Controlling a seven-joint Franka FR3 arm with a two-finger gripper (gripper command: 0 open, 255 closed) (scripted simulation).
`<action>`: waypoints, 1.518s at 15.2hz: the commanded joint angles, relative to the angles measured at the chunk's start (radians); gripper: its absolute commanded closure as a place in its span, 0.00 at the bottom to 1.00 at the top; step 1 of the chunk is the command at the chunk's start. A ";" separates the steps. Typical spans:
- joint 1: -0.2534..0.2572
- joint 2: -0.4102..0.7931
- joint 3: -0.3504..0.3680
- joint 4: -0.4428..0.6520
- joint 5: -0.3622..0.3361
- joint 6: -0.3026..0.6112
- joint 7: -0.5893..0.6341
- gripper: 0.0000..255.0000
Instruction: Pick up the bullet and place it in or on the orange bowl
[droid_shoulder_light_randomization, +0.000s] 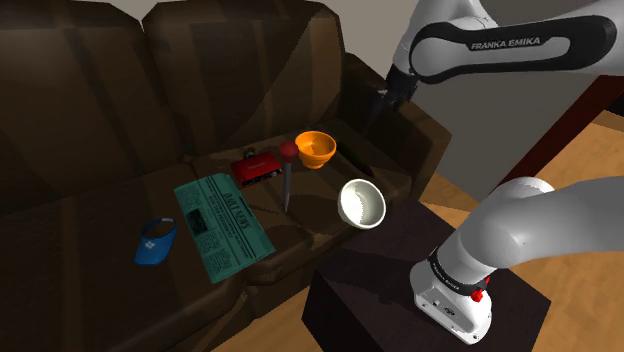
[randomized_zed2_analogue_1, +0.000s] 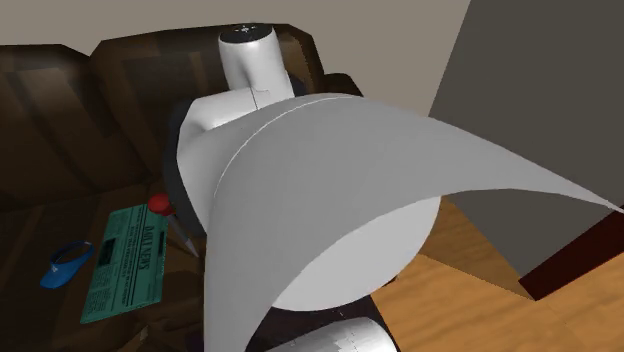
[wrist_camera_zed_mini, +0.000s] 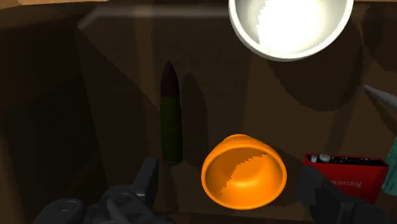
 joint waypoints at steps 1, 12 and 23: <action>-0.007 0.049 -0.016 -0.024 -0.013 0.075 -0.009 0.00; -0.035 0.445 -0.107 -0.049 -0.056 0.494 -0.066 0.00; -0.085 0.894 -0.107 0.084 0.070 0.806 -0.209 0.00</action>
